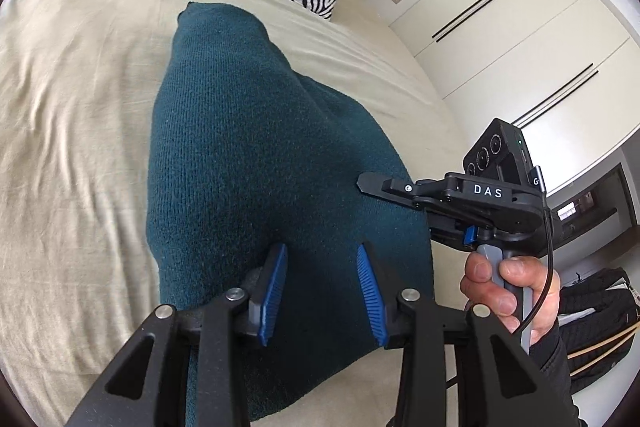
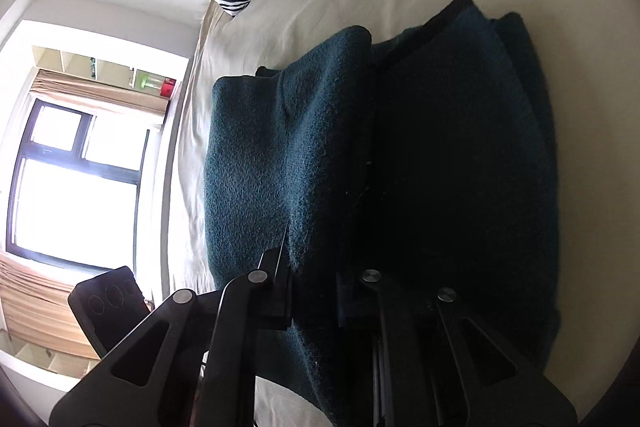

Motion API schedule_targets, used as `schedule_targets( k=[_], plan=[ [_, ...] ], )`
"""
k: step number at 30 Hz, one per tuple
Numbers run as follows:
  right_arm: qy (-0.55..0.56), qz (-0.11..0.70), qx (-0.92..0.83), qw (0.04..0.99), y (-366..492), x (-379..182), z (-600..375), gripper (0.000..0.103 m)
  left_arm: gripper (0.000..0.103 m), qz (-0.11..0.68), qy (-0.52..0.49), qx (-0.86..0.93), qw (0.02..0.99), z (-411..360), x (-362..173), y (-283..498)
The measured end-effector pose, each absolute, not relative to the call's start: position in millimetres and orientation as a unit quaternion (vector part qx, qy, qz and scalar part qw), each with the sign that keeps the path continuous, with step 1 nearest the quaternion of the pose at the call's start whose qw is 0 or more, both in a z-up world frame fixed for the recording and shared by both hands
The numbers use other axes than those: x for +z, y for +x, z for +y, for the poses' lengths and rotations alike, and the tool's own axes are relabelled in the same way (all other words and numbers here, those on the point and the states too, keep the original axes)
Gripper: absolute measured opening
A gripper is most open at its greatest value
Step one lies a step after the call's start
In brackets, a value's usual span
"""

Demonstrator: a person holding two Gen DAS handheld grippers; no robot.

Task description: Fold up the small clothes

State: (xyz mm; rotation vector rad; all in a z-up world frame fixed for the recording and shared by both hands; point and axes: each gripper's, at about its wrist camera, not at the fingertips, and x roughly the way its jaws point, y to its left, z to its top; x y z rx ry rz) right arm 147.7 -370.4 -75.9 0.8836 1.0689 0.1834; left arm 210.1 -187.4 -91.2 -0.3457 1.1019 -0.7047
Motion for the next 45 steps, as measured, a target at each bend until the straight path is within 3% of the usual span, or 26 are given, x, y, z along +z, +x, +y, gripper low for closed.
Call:
schedule_targets(
  k=[16, 21, 26, 30, 36, 39, 40, 45],
  plan=[
    [0.419, 0.492, 0.041, 0.762, 107.3, -85.8, -435.1, 0.013, 0.04, 0.539, -0.101, -0.339, 0.764, -241.1, -108.0, 196.2],
    [0.438, 0.477, 0.054, 0.76, 107.4, -102.4, -439.1, 0.016, 0.04, 0.513, -0.094, -0.334, 0.785, -226.4, -84.4, 193.3],
    [0.398, 0.438, -0.018, 0.806, 94.0, -57.9, -452.9, 0.022, 0.047, 0.474, -0.071, -0.32, 0.817, -221.5, -60.1, 218.2],
    [0.419, 0.396, 0.038, 0.816, 118.2, -34.2, -443.6, 0.022, 0.047, 0.464, -0.043, -0.295, 0.834, -233.6, -57.5, 254.4],
    [0.421, 0.442, 0.04, 0.791, 176.0, -71.1, -417.6, 0.022, 0.046, 0.496, -0.024, -0.25, 0.831, -245.0, -90.9, 310.3],
    [0.441, 0.441, 0.021, 0.782, 186.0, -102.7, -427.6, 0.01, 0.047, 0.49, 0.008, -0.249, 0.836, -256.4, -104.1, 319.2],
    [0.449, 0.436, 0.016, 0.779, 185.6, -107.7, -432.3, 0.0, 0.047, 0.488, 0.017, -0.249, 0.836, -259.6, -105.7, 319.4],
    [0.459, 0.429, 0.016, 0.778, 187.0, -110.4, -438.9, 0.0, 0.048, 0.491, 0.007, -0.259, 0.832, -253.2, -102.2, 321.1]
  ],
)
